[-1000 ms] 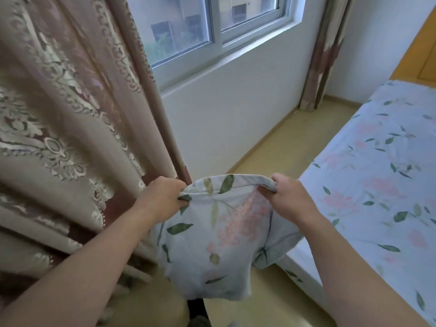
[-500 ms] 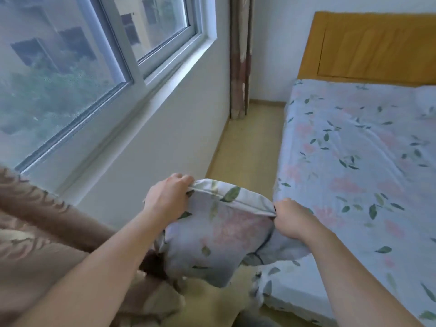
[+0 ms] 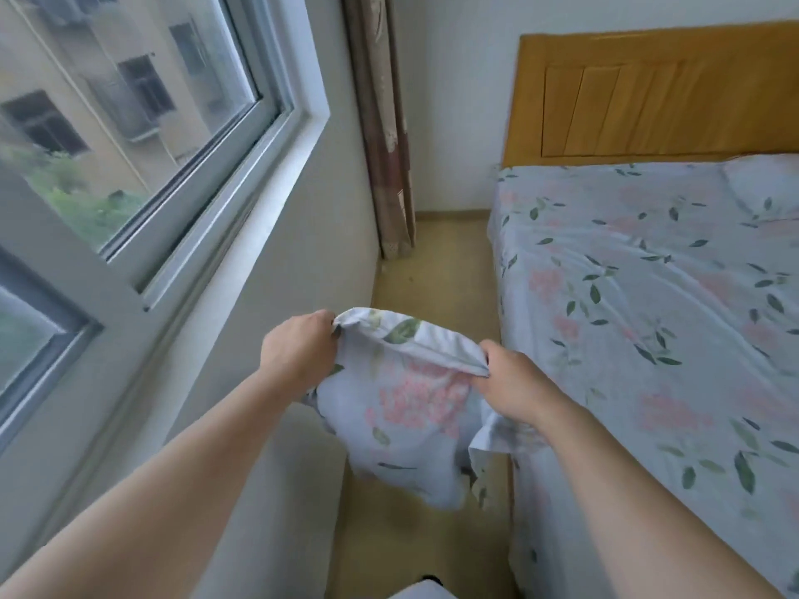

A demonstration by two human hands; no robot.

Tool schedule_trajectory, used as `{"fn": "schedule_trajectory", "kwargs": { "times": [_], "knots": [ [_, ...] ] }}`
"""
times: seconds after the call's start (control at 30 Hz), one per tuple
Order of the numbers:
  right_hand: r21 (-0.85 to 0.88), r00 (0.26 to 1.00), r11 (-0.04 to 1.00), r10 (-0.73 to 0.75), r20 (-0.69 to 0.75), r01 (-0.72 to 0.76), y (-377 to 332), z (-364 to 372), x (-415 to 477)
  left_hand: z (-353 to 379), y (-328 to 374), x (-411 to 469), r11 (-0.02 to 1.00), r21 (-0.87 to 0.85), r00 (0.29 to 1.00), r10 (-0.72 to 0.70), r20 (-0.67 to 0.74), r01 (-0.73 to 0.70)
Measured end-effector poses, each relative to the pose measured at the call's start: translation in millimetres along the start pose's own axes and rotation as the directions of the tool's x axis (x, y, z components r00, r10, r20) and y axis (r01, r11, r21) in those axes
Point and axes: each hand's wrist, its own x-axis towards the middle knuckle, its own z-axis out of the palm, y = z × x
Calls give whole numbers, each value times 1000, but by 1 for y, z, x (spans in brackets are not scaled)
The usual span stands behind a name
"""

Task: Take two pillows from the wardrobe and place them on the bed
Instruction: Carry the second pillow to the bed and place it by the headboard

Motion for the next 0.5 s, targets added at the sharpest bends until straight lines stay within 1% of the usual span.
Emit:
{"fn": "schedule_trajectory", "kwargs": {
  "times": [0.03, 0.07, 0.13, 0.17, 0.2, 0.23, 0.27, 0.33, 0.37, 0.43, 0.5],
  "knots": [
    [-7, 999, 1000, -6, 45, 7, -7, -13, 22, -3, 0, 30, 1000, -5, 1000, 11, 2, -11],
    [-53, 993, 998, -6, 115, 12, -14, -24, 45, -7, 2, 58, 1000, -5, 1000, 18, 15, -18],
    [-211, 972, 977, 36, 232, 14, -26, -42, 93, -13, 9, 117, 998, -45, 998, 47, 40, -45],
    [-288, 965, 957, 60, 256, 17, -29, -47, 110, -14, 14, 139, 995, -85, 997, 57, 57, -52],
    [-341, 967, 940, 75, 243, 13, -31, -52, 133, -16, 21, 166, 989, -131, 995, 72, 72, -63],
    [-372, 978, 928, 80, 192, -3, -30, -58, 162, -16, 27, 200, 982, -170, 992, 94, 83, -79],
    [-386, 988, 922, 79, 129, -23, -30, -63, 184, -16, 33, 229, 973, -209, 988, 120, 97, -98],
    [-385, 995, 919, 96, 12, -84, -28, -77, 233, -18, 46, 293, 949, -265, 966, 215, 142, -173],
    [-355, 991, 925, 130, -40, -136, -29, -87, 258, -20, 54, 330, 935, -265, 941, 287, 181, -234],
    [-305, 977, 930, 182, -106, -207, -32, -107, 291, -30, 69, 383, 903, -222, 863, 420, 279, -368],
    [-262, 960, 928, 224, -170, -263, -33, -127, 325, -44, 85, 438, 857, -174, 795, 515, 322, -485]
  ]
}}
